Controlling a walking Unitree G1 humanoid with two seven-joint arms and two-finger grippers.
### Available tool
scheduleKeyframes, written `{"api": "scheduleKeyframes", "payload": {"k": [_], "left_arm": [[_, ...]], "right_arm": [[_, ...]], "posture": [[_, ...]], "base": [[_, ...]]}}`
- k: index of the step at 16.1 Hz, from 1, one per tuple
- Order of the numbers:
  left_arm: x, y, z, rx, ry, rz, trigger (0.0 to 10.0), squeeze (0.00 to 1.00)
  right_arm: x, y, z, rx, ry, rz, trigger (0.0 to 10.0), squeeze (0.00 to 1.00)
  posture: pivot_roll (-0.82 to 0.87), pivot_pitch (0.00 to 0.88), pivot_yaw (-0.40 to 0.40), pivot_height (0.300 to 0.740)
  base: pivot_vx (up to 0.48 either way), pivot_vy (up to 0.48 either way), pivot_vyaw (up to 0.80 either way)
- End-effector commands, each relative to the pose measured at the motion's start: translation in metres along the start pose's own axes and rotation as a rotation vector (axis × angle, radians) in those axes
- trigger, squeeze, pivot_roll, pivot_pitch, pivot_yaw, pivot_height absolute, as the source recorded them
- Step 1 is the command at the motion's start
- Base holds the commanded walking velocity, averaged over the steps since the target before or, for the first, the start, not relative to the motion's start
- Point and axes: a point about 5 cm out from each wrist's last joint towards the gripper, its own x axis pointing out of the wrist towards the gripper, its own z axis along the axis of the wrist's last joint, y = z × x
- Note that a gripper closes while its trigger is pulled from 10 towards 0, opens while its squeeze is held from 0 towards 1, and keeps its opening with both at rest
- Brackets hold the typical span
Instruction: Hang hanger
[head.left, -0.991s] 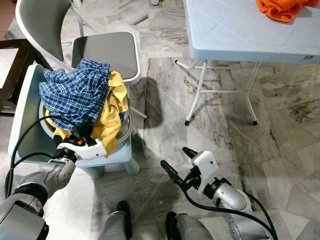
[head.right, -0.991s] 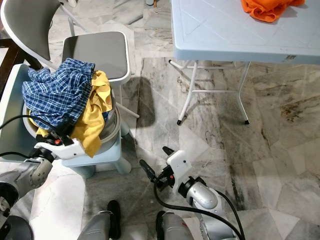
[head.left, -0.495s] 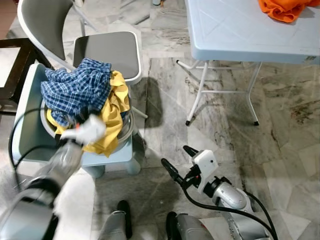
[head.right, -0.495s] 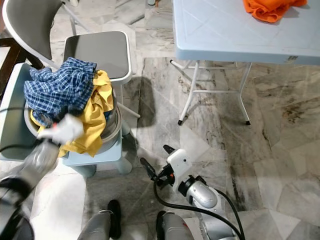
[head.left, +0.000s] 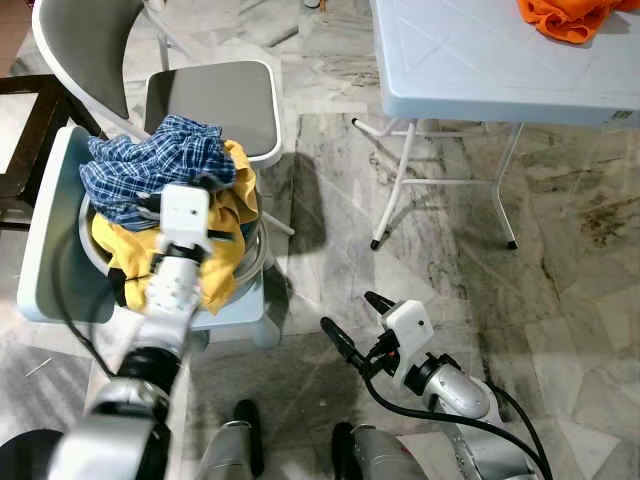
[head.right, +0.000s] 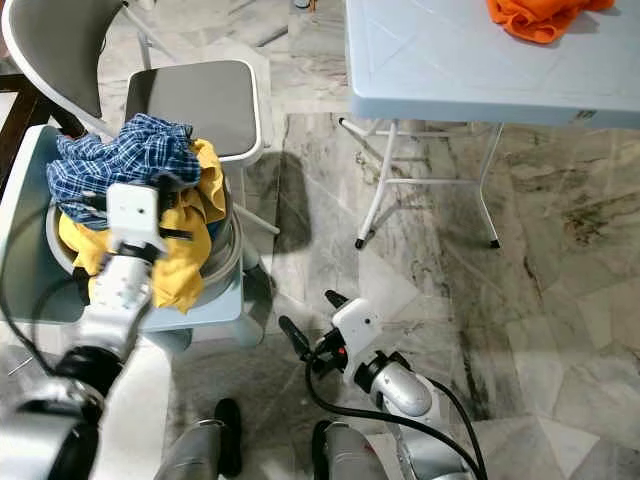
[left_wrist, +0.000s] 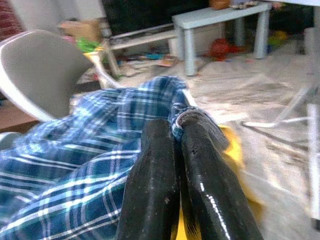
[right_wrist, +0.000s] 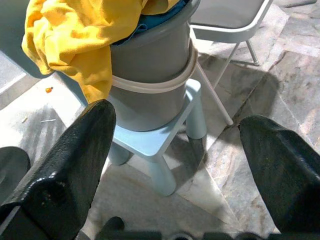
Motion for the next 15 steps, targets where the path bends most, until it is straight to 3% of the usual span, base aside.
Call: {"api": "scheduleKeyframes", "payload": {"k": [1,2,4,5,6,7,8,9,11,12,15], "left_arm": [[-0.008,0.000,-0.007,0.003,0.024,-0.016,0.0,0.00],[-0.009,0.000,-0.009,0.008,0.028,-0.018,0.0,0.00],[-0.020,0.002,-0.020,0.094,0.060,-0.084,0.4,0.00],[-0.026,0.004,-0.025,0.159,0.071,-0.112,4.7,0.00],[-0.035,0.010,-0.034,0.216,0.101,-0.137,10.0,0.00],[-0.043,0.018,-0.041,0.269,0.128,-0.133,10.0,0.57],[-0.048,0.024,-0.047,0.309,0.154,-0.127,10.0,1.00],[-0.051,0.026,-0.049,0.349,0.154,-0.139,10.0,1.00],[-0.057,0.022,-0.039,0.561,0.009,-0.245,10.0,1.00],[-0.060,0.018,-0.029,0.614,-0.085,-0.277,10.0,1.00],[-0.077,0.007,-0.035,0.693,-0.115,-0.323,10.0,1.00]], "right_arm": [[-0.003,0.002,-0.009,0.004,0.035,0.003,10.0,0.00],[-0.003,0.002,-0.009,0.003,0.036,0.004,10.0,0.00],[-0.002,0.002,-0.009,0.000,0.038,0.008,10.0,0.00],[-0.002,0.002,-0.009,-0.001,0.039,0.009,10.0,0.00],[-0.001,0.001,-0.010,-0.002,0.041,0.008,10.0,0.00],[-0.001,0.002,-0.010,-0.002,0.042,0.009,10.0,0.00],[-0.001,0.002,-0.010,-0.002,0.043,0.010,10.0,0.00],[-0.001,0.003,-0.011,-0.002,0.045,0.013,10.0,0.00],[-0.002,0.003,-0.012,-0.005,0.049,0.016,10.0,0.00],[-0.003,0.002,-0.013,-0.005,0.051,0.017,10.0,0.00],[-0.002,0.003,-0.013,-0.007,0.051,0.019,10.0,0.00]], "posture": [[-0.15,0.320,-0.057,0.740],[-0.15,0.319,-0.057,0.740],[-0.14,0.319,-0.058,0.740],[-0.14,0.318,-0.059,0.740],[-0.14,0.317,-0.059,0.740],[-0.14,0.317,-0.060,0.740],[-0.14,0.318,-0.061,0.740],[-0.14,0.319,-0.063,0.740],[-0.13,0.322,-0.065,0.740],[-0.13,0.322,-0.066,0.740],[-0.13,0.321,-0.061,0.740]], "base": [[0.000,0.000,0.00],[0.000,0.000,0.00],[0.000,0.000,0.00],[0.000,0.000,0.00],[0.000,0.000,0.00],[0.000,0.000,0.00],[0.000,0.000,0.00],[0.000,0.000,0.00],[0.000,0.000,0.00],[0.000,0.000,0.00],[0.000,0.000,0.00]]}}
